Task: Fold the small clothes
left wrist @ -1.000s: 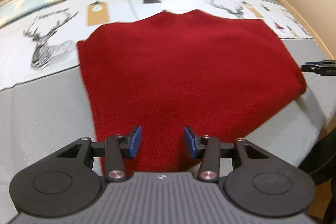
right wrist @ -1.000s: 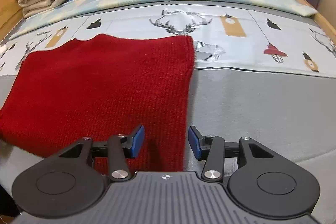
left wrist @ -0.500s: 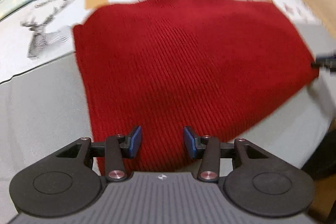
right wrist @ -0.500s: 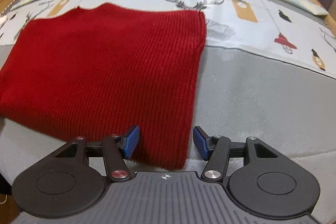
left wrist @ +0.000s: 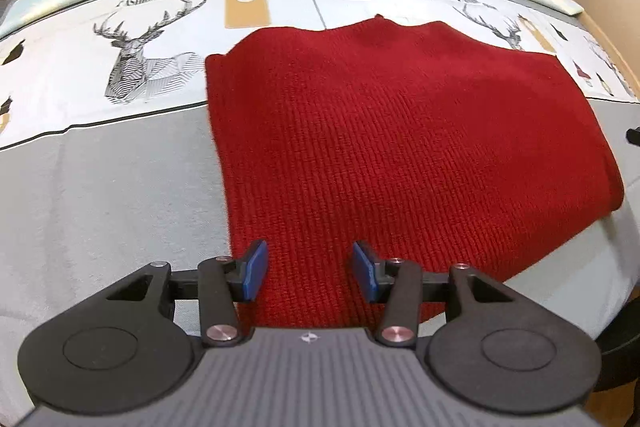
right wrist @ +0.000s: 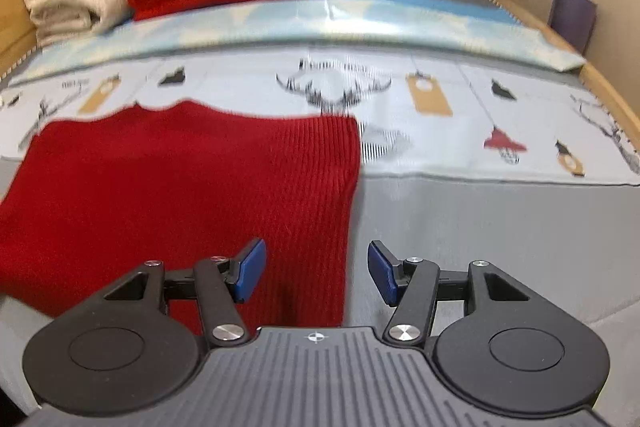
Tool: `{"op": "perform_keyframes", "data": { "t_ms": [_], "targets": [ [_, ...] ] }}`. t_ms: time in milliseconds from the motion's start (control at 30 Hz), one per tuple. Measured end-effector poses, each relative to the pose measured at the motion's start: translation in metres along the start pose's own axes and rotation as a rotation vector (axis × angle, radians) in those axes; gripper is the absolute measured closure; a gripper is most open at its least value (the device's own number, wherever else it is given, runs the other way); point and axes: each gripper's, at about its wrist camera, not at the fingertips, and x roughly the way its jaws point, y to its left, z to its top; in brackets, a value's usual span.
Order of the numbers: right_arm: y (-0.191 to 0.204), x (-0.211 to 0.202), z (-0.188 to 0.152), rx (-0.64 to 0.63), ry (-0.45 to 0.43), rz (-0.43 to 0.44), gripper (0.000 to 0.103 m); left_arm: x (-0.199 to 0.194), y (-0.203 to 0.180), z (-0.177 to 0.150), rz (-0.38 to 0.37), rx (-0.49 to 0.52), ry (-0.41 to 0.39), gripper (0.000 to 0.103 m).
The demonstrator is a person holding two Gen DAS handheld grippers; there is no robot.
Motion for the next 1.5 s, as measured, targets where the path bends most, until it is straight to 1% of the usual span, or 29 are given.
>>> {"op": "perform_keyframes", "data": {
  "t_ms": [200,367,533,633,767,867,1000,1167,1500],
  "targets": [
    [0.012,-0.004,0.008,0.009,-0.037,-0.004,0.044,-0.003,0.002,-0.001,0.015,-0.007,0.002,0.051],
    [0.038,-0.005,0.017,-0.028,-0.061,0.011,0.044,-0.003,0.007,-0.002,0.019,-0.016,-0.002,0.05],
    [0.082,-0.011,0.026,-0.085,-0.091,0.073,0.044,-0.006,0.017,-0.003,0.027,-0.043,-0.01,0.05],
    [0.112,-0.015,0.033,-0.112,-0.104,0.126,0.044,-0.009,0.025,-0.002,0.031,-0.07,-0.019,0.05],
    [0.152,-0.019,0.04,-0.141,-0.104,0.186,0.045,-0.015,0.037,0.0,0.045,-0.119,-0.039,0.05],
    [0.182,-0.019,0.04,-0.169,-0.093,0.214,0.045,-0.02,0.047,0.001,0.051,-0.165,-0.06,0.05],
    [0.224,-0.014,0.033,-0.257,-0.066,0.235,0.045,-0.025,0.061,0.004,0.067,-0.224,-0.08,0.05],
    [0.269,-0.008,0.016,-0.383,-0.039,0.264,0.045,-0.025,0.075,0.006,0.071,-0.285,-0.082,0.05],
    [0.344,0.003,-0.021,-0.602,-0.026,0.356,0.045,-0.019,0.096,0.011,0.064,-0.356,-0.071,0.05]
  ]
}}
